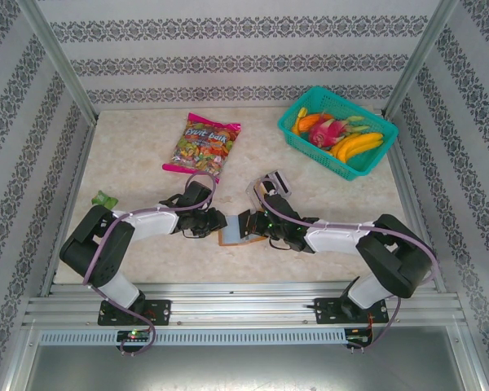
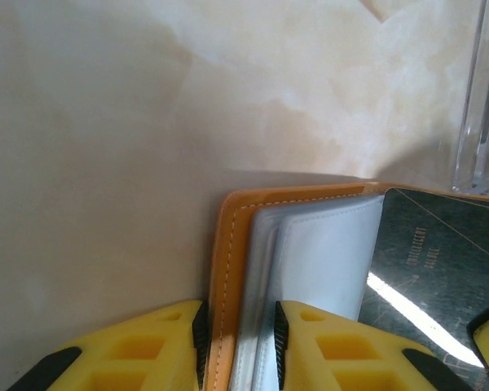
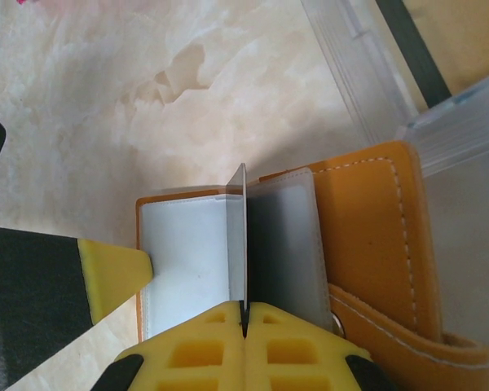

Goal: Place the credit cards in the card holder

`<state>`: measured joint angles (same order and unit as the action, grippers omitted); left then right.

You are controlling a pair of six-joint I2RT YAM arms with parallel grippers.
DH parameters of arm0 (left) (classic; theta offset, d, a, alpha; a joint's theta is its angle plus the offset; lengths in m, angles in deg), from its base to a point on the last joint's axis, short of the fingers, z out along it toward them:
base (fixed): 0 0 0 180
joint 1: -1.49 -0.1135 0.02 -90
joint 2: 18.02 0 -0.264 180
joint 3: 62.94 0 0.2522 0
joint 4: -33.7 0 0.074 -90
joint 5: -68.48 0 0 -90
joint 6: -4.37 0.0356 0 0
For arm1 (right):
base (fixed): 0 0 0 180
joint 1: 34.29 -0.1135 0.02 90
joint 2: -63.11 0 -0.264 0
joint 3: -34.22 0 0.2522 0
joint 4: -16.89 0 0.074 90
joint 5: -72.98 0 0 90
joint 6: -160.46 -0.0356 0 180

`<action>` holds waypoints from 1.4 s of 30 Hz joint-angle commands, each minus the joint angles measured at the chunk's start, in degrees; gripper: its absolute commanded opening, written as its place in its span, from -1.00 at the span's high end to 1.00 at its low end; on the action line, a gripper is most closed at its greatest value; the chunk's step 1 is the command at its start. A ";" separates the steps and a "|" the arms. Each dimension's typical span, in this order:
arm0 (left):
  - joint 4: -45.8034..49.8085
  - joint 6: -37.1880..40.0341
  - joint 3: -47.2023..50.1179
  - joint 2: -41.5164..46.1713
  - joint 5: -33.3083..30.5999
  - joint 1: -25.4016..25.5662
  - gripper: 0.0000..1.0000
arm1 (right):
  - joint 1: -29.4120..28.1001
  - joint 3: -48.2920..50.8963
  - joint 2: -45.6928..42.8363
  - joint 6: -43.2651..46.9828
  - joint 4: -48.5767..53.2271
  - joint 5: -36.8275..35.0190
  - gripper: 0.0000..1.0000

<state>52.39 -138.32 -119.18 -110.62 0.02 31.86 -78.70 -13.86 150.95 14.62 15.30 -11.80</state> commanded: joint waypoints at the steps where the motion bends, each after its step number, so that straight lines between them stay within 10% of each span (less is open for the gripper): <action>1: -0.22 0.50 -0.84 -2.35 1.88 1.53 0.40 | -1.82 -0.15 3.01 -0.84 0.64 2.26 1.00; 11: 1.56 0.16 -1.01 -2.96 0.55 1.72 0.55 | -0.44 1.28 -6.42 1.34 8.74 -2.84 1.00; 42: 1.76 0.22 -0.98 -3.20 0.63 1.80 0.63 | -3.14 -1.49 5.22 -2.25 -1.41 3.79 0.94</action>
<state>52.67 -138.34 -120.12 -111.73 0.02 32.30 -80.95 -13.99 156.00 11.83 11.12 -9.81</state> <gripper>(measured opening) 0.187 0.045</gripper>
